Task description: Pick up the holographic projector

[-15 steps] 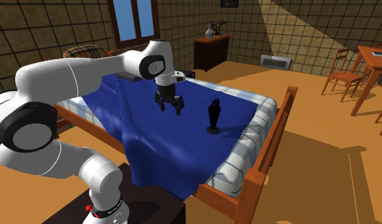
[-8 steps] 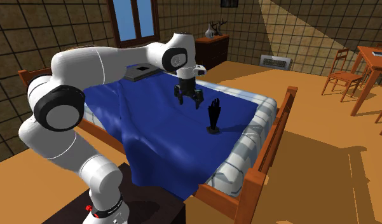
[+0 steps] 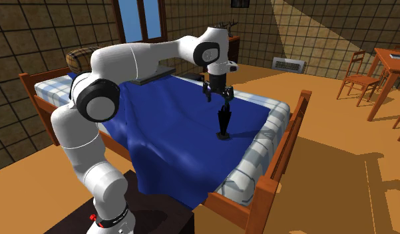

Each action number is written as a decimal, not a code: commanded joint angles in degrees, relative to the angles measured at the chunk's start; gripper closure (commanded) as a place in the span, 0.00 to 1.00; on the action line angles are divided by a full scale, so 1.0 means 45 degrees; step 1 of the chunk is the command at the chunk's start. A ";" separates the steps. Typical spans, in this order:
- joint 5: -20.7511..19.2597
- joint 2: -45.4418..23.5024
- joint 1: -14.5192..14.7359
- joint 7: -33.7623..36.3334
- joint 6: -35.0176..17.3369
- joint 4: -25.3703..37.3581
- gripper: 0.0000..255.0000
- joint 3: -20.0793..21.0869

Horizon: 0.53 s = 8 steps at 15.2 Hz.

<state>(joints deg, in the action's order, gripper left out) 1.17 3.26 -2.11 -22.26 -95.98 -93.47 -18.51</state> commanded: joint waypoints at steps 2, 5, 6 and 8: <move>0.0578 -0.1398 -0.0285 -0.0526 0.0440 0.1766 0.00 -0.0337; 0.0519 -0.1235 -0.0263 -0.0511 -0.0127 0.1048 0.00 -0.0306; 0.0503 -0.1189 -0.0255 -0.0508 -0.0312 0.0819 0.00 -0.0300; 0.0476 -0.1109 -0.0240 -0.0504 -0.0679 0.0378 0.00 -0.0289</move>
<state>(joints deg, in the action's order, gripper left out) 3.31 -1.77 -3.16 -24.41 -98.19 -90.91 -19.78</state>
